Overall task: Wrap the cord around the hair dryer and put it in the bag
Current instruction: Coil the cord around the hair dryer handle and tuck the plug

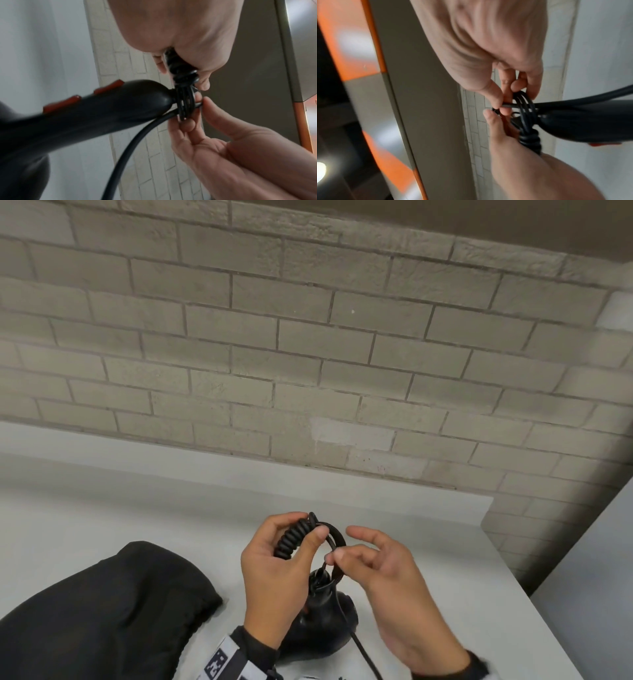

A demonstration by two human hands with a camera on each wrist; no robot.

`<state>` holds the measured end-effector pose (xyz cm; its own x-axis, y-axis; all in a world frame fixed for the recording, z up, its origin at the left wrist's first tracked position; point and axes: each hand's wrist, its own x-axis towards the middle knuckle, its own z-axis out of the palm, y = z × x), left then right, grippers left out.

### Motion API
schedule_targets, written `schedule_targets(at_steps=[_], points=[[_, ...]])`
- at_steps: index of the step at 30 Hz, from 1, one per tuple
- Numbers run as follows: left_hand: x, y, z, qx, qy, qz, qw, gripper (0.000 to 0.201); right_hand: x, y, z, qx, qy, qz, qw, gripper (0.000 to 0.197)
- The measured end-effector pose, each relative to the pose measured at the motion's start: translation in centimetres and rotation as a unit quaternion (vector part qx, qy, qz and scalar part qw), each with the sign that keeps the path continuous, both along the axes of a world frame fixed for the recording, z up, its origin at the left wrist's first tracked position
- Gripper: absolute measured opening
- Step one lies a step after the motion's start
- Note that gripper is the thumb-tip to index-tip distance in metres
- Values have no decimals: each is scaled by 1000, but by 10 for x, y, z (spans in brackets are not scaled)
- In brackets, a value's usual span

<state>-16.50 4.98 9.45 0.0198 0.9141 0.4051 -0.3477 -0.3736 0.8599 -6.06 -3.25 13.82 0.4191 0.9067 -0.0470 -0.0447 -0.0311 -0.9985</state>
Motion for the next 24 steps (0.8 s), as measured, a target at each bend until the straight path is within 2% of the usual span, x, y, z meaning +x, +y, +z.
schedule_targets(at_steps=[5,9,12,15,18,20,24], points=[[-2,0,2,58,17,-4,998,27,22,1,15,-24,172,113,978,25],[-2,3,0,102,55,-7,993,32,29,6,15,-36,189,155,969,29],[-4,10,-2,137,101,3,985,45,29,1,16,-21,94,152,984,36],[-6,20,-2,174,121,25,977,29,19,-11,13,4,-74,84,994,37],[-2,23,-2,184,129,39,974,23,5,-18,3,52,-196,16,979,34],[2,21,-2,191,131,42,972,21,1,-16,-5,79,-212,-19,974,28],[11,18,-2,206,128,53,969,21,4,-15,-11,71,-229,-44,970,10]])
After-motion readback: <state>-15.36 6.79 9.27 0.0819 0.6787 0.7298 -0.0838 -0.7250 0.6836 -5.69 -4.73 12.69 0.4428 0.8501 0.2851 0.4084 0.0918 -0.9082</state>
